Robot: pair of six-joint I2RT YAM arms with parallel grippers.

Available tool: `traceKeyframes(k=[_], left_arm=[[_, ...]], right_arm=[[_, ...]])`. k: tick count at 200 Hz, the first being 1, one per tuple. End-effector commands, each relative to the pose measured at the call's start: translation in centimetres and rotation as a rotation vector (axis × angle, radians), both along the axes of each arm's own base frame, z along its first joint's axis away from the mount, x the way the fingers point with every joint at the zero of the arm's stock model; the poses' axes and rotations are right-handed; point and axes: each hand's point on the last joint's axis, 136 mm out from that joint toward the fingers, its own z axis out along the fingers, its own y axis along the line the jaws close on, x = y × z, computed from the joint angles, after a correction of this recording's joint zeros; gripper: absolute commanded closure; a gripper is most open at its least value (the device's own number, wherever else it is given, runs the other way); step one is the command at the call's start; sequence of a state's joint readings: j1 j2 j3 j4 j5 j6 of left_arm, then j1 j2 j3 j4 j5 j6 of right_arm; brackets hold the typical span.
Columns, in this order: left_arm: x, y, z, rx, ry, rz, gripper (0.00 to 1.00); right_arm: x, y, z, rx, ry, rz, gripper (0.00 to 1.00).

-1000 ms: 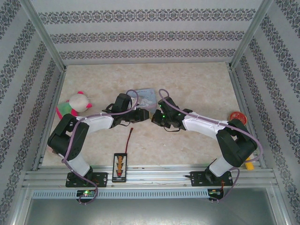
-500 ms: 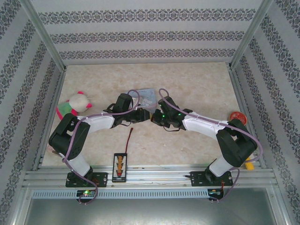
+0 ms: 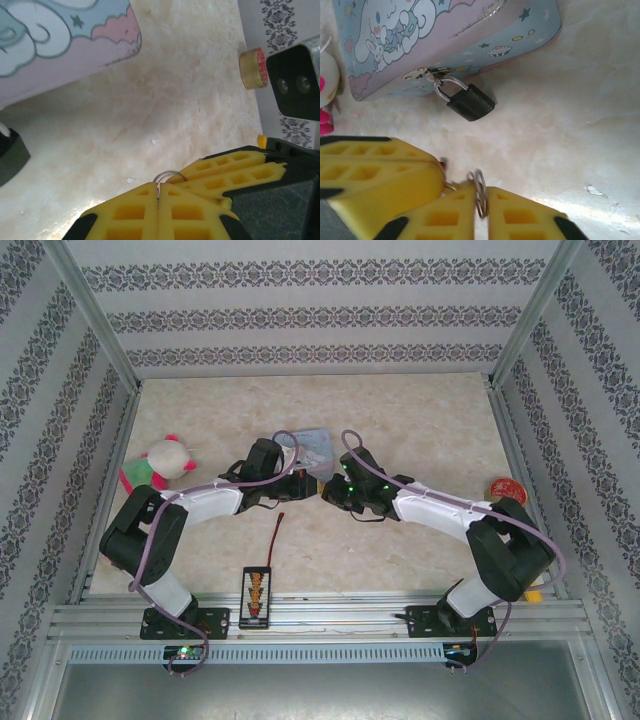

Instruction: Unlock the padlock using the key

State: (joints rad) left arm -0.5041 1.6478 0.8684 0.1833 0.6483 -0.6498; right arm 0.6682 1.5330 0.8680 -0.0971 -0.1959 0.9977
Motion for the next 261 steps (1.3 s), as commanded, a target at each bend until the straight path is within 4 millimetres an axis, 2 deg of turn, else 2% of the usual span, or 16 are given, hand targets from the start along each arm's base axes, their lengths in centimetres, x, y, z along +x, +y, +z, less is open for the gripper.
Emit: traceKeyframes(k=[1,24,45,62,101,122,146,165,199,261], left_arm=[[0.7,0.5,3.2,0.061,-0.155,-0.023,1.00],[0.2,0.6,5.2,0.098,-0.248,-0.092,1.00],[-0.2,0.7,7.5,0.119,-0.345,-0.153,1.00],[-0.7,0.8,9.1,0.134,-0.424,-0.206,1.00],[-2.2,0.8,12.7,0.142,-0.585,-0.322,1.00],[-3.4,0.1,14.1,0.099,-0.625,-0.402,1.00],[-4.7,-0.8,15.7,0.005,-0.650,-0.479,1.00],[-5.3,-1.2,16.7,-0.050,-0.666,-0.507,1.00],[-5.8,-1.2,17.3,-0.071,-0.683,-0.518,1.00],[-6.2,-1.4,18.3,-0.120,-0.702,-0.518,1.00]], right_arm=[[0.0,-2.2,0.3,-0.042,-0.028,-0.054,0.77],[-0.1,-4.3,0.7,-0.066,-0.062,-0.094,0.71],[-0.2,-5.7,1.9,-0.071,-0.124,-0.106,0.66],[-0.1,-6.0,4.1,-0.055,-0.242,-0.076,0.63],[-1.4,-4.7,10.8,0.103,-0.589,0.088,0.51],[-2.4,-4.3,12.8,0.141,-0.680,0.167,0.51],[-3.6,-2.6,14.9,0.276,-0.745,0.276,0.51],[-4.4,-1.5,16.5,0.386,-0.786,0.350,0.55],[-5.2,-0.8,17.9,0.468,-0.830,0.421,0.55],[-4.9,-0.3,17.6,0.477,-0.815,0.446,0.61]])
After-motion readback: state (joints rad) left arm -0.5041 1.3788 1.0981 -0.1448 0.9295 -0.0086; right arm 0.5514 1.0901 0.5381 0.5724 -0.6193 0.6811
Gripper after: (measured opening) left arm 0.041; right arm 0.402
